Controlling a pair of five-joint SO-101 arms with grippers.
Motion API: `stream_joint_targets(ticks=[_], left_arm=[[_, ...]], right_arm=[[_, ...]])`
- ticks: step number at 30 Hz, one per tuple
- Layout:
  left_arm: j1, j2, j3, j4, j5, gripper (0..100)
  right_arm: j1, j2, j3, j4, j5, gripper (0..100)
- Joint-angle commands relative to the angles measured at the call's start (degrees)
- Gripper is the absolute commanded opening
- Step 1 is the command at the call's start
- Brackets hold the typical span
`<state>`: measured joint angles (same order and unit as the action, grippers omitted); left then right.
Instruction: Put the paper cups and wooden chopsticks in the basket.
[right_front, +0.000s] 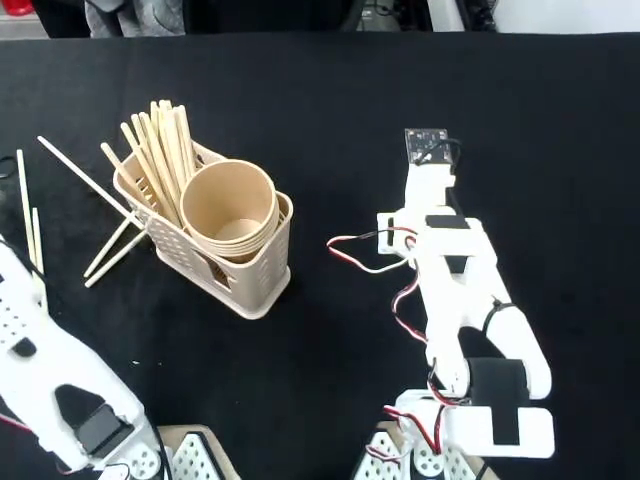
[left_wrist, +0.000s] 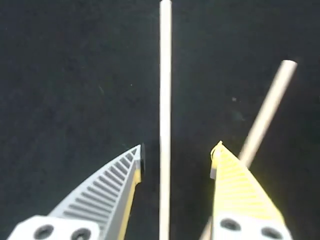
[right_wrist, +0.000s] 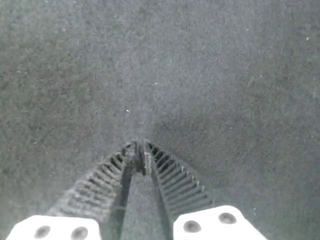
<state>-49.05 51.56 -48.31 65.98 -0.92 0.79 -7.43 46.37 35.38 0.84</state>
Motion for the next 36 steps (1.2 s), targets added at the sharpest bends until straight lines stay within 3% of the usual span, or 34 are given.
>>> stream_joint_targets(ticks=[1,7,10,13,19,32,36], left_arm=[[-1.2,12.1,-26.5,5.8,-0.3,23],[-2.2,27.0,-46.7,6.8,-0.5,18],[-2.2,29.2,-46.9,6.2,-0.4,11],[-2.0,28.2,-46.9,6.5,-0.7,2],[-2.0,24.2,-46.9,11.3,-0.4,3],[3.1,8.4,-46.9,33.4,-0.4,3],[5.8,1.8,-46.4,34.9,-0.5,3]], right_arm=[[-1.0,-1.3,-0.3,-0.8,-0.1,1.5],[-0.8,-1.3,-0.3,-0.8,-0.1,1.5],[-0.9,-1.3,-0.3,-0.8,-0.1,1.5],[-0.9,-1.3,-0.3,-0.8,-0.1,1.5],[-0.9,-1.3,-0.3,-0.8,-0.1,1.5],[-0.9,-1.3,-0.3,-0.8,-0.1,1.5],[-0.9,-1.3,-0.3,-0.7,-0.1,1.5]])
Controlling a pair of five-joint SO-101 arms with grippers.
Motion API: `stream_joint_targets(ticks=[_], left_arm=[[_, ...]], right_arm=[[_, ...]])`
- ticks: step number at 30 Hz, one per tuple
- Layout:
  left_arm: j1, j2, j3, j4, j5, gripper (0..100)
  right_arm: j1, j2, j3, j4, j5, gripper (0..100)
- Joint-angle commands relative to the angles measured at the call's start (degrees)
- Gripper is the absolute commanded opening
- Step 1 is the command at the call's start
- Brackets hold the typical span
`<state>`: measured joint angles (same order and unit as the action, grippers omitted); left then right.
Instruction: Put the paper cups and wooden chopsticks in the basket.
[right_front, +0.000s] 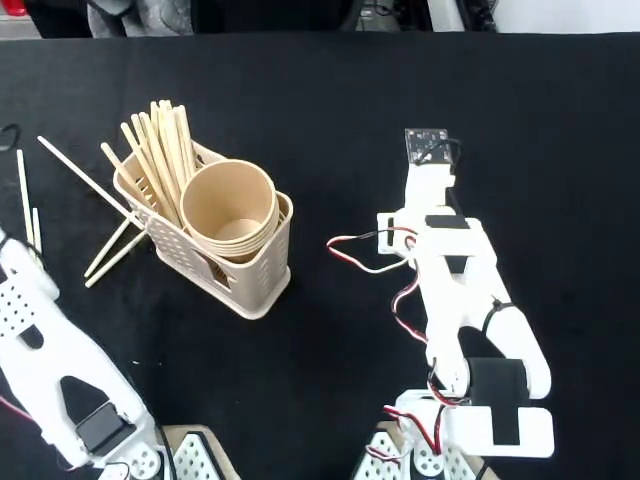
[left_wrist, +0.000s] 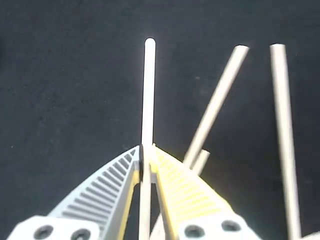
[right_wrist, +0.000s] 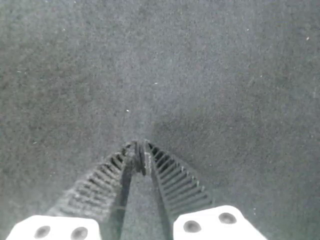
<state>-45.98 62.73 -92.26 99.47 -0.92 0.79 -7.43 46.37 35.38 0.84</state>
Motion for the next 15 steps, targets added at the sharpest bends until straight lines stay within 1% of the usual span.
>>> stream_joint_targets(ticks=[1,5,7,9,11,13,15], left_arm=[[3.1,-10.6,-2.3,1.5,-0.4,3],[4.7,-15.6,-1.6,1.7,-0.3,3],[5.2,-18.8,2.0,1.7,0.0,3],[5.6,-23.3,8.6,1.7,3.0,3],[6.3,-29.5,18.1,1.7,5.3,3],[8.7,-37.5,28.0,1.7,5.8,3],[12.6,-45.9,37.1,1.4,5.7,3]], right_arm=[[-0.9,-1.3,-0.3,-0.7,-0.1,1.5],[-0.9,-1.4,-0.4,-0.7,-0.1,1.5],[-1.0,-1.4,-0.5,-0.7,-0.1,1.5],[-1.0,-1.4,-0.5,-0.7,-0.1,1.5],[-1.0,-1.4,-0.5,-0.7,-0.1,1.5],[-1.0,-1.4,-0.6,-0.7,-0.1,1.5],[-1.0,-1.4,-0.6,-0.7,-0.1,1.5]])
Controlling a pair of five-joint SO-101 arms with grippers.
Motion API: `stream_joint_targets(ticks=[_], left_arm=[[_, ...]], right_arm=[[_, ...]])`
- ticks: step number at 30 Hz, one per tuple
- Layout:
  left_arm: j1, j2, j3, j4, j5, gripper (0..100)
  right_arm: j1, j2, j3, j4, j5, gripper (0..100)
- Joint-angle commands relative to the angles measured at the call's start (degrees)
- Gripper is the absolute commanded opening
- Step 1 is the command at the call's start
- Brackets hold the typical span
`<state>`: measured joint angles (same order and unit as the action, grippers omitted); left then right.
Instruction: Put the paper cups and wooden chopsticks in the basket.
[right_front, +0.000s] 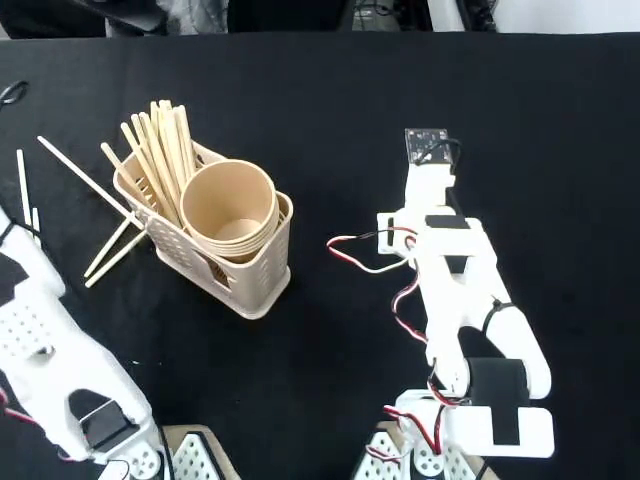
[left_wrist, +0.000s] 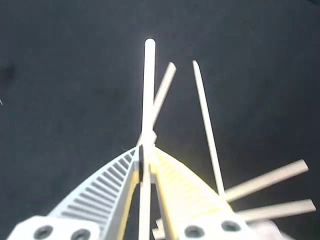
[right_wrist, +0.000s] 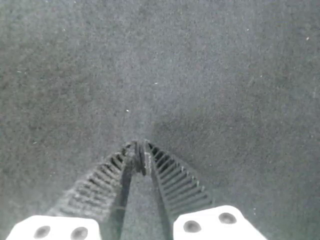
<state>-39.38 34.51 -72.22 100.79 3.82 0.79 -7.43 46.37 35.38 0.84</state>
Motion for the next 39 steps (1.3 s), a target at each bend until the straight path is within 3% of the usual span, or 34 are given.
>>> stream_joint_targets(ticks=[1,6,13,20,24,27,33,39], left_arm=[[8.2,-21.9,21.0,-0.2,1.0,3],[18.2,-41.1,35.0,-7.5,1.0,3],[23.0,-64.4,57.9,-27.2,1.5,3],[24.7,-94.0,93.8,-60.7,5.9,3],[24.7,-110.6,114.2,-85.1,10.3,3],[24.7,-116.2,124.4,-99.2,13.0,3],[24.8,-109.5,125.8,-100.2,14.0,3],[29.7,-98.2,125.1,-100.7,16.5,3]], right_arm=[[-1.0,-1.4,-0.6,-0.7,-0.1,1.5],[-1.0,-1.4,-0.3,-0.6,-0.1,1.5],[-0.9,-1.4,-0.3,-0.5,-0.1,1.5],[-1.0,-1.4,-0.3,-0.6,-0.1,1.5],[-1.0,-1.4,-0.4,-0.7,-0.1,1.5],[-1.0,-1.4,-0.5,-0.7,-0.1,1.5],[-1.0,-1.4,-0.5,-0.7,-0.1,1.5],[-1.0,-1.4,-0.5,-0.8,-0.1,1.5]])
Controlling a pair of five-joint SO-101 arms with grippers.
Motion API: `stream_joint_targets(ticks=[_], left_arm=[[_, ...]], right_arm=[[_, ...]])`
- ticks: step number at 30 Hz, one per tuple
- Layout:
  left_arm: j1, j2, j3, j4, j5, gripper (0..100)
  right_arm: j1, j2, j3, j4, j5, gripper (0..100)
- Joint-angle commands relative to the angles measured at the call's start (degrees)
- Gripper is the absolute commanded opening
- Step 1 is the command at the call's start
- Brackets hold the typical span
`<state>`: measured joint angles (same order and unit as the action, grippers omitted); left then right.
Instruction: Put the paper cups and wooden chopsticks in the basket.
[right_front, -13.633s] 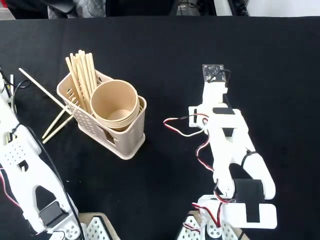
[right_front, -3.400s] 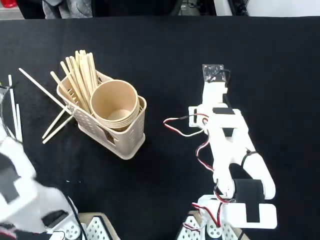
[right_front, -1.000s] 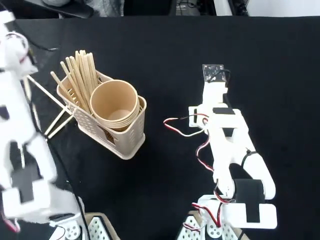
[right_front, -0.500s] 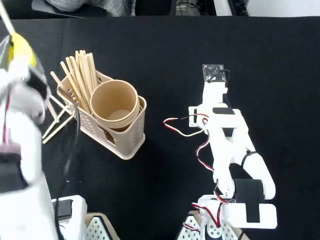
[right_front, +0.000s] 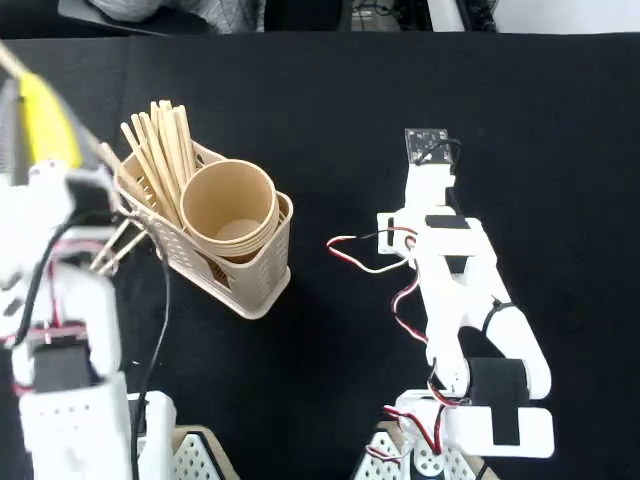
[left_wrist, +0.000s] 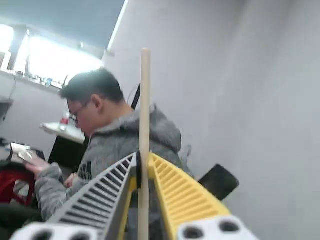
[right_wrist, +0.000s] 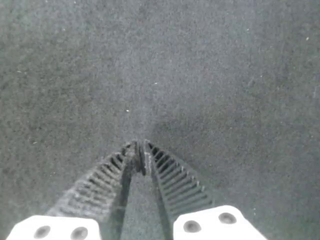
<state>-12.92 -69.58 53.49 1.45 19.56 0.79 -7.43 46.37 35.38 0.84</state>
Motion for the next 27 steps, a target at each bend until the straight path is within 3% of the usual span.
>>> stream_joint_targets(ticks=[1,9,12,14,18,22,27], left_arm=[[3.6,7.3,-1.0,-1.4,0.8,3],[3.9,12.8,-0.3,-0.9,0.8,3],[4.4,12.0,1.2,4.0,0.8,11],[4.3,10.7,-1.3,11.0,0.8,18],[2.8,9.8,-11.4,29.3,0.3,21],[-2.0,10.1,-24.8,49.1,-7.9,21],[-16.4,19.0,-35.9,61.5,-8.5,21]], right_arm=[[-1.0,-1.4,-0.5,-0.8,-0.1,1.5],[-1.0,-1.4,-0.6,-0.8,-0.1,1.5],[-1.0,-1.4,-0.6,-0.8,-0.1,1.5],[-1.0,-1.4,-0.6,-0.8,-0.1,1.5],[-1.0,-1.4,-0.6,-0.8,-0.1,1.5],[-1.0,-1.4,-0.6,-0.8,-0.1,1.5],[-1.0,-1.4,-0.6,-0.8,-0.1,1.5]])
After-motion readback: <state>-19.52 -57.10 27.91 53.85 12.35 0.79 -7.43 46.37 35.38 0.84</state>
